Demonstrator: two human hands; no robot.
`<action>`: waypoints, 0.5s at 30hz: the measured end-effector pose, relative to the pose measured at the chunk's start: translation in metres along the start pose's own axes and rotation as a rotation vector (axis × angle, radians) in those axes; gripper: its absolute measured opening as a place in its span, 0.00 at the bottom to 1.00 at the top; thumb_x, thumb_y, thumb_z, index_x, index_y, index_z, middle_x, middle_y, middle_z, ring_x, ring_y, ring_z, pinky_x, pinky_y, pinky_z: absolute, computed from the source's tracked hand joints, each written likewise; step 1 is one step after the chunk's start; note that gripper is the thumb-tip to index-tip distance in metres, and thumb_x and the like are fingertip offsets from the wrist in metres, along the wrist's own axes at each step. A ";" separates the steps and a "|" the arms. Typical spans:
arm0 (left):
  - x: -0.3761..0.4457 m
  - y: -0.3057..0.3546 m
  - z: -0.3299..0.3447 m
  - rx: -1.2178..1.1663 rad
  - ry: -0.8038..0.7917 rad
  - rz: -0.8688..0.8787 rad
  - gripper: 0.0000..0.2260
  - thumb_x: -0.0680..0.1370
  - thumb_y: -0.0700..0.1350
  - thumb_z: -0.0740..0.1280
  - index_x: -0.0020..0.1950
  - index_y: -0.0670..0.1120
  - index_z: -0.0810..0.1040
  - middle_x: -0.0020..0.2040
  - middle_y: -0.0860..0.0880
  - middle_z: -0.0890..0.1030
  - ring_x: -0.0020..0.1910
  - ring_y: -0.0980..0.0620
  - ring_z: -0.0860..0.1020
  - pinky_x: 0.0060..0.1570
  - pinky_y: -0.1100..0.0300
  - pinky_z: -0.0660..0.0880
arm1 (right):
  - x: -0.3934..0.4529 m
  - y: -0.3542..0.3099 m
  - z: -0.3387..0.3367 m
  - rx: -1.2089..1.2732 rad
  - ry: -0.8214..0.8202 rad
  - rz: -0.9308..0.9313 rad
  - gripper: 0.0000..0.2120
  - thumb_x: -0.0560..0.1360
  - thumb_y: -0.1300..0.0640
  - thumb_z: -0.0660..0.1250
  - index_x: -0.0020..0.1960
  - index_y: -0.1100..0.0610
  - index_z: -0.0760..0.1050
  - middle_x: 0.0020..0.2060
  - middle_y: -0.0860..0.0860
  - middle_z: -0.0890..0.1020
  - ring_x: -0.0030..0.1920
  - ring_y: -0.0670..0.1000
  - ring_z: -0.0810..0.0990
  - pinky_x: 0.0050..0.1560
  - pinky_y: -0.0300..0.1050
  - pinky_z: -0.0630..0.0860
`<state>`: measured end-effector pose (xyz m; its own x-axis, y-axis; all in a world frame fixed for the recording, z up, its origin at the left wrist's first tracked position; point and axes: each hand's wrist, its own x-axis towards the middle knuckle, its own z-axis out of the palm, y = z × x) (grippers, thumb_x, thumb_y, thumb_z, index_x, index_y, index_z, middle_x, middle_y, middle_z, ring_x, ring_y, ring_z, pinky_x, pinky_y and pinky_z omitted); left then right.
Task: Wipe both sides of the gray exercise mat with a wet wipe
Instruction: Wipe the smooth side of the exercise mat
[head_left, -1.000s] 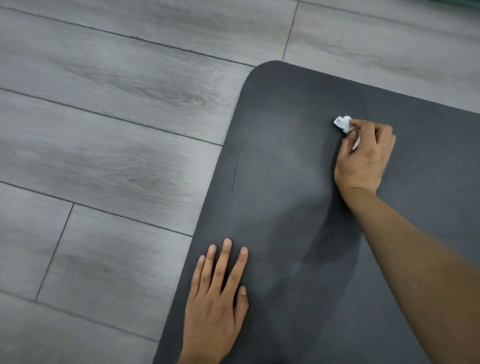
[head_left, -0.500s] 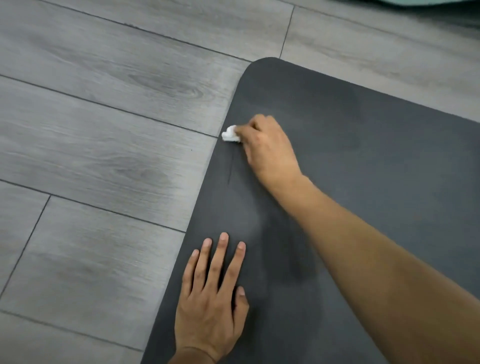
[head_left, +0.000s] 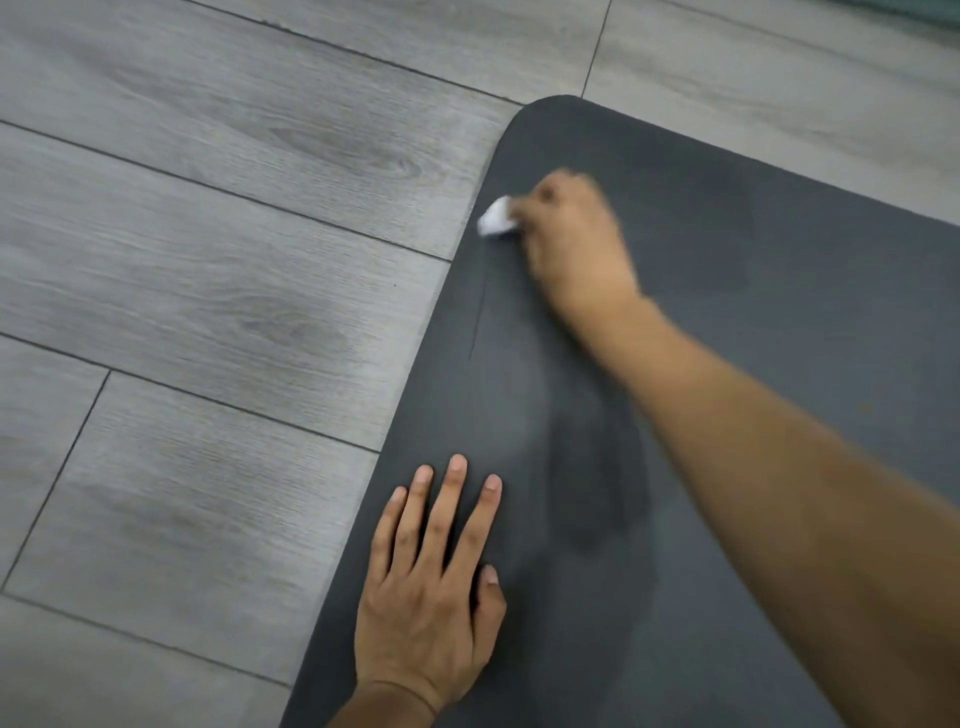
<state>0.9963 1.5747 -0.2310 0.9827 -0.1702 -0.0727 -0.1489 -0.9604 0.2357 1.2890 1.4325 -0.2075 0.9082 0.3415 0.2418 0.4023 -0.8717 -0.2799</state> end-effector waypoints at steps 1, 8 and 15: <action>0.000 0.001 -0.001 0.001 -0.007 0.000 0.32 0.76 0.51 0.61 0.81 0.50 0.64 0.82 0.45 0.60 0.81 0.41 0.60 0.77 0.42 0.58 | 0.015 0.022 -0.006 -0.058 0.023 0.103 0.14 0.76 0.61 0.61 0.55 0.52 0.83 0.46 0.60 0.77 0.48 0.62 0.75 0.47 0.49 0.71; 0.000 0.002 -0.002 0.005 -0.026 -0.010 0.31 0.77 0.50 0.59 0.81 0.50 0.63 0.82 0.45 0.59 0.81 0.41 0.59 0.77 0.41 0.58 | -0.060 -0.046 0.000 0.155 0.036 0.119 0.10 0.72 0.67 0.67 0.50 0.58 0.83 0.41 0.57 0.76 0.40 0.58 0.74 0.38 0.49 0.72; -0.001 0.002 -0.002 0.022 -0.024 -0.006 0.31 0.77 0.51 0.59 0.81 0.50 0.62 0.83 0.45 0.59 0.81 0.41 0.58 0.77 0.41 0.58 | -0.043 0.051 -0.034 -0.083 0.124 0.324 0.14 0.75 0.62 0.61 0.54 0.54 0.83 0.45 0.59 0.77 0.46 0.62 0.76 0.44 0.49 0.72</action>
<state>0.9955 1.5736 -0.2286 0.9807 -0.1692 -0.0977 -0.1454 -0.9660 0.2140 1.2665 1.3614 -0.2002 0.9641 0.0021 0.2654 0.0806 -0.9551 -0.2853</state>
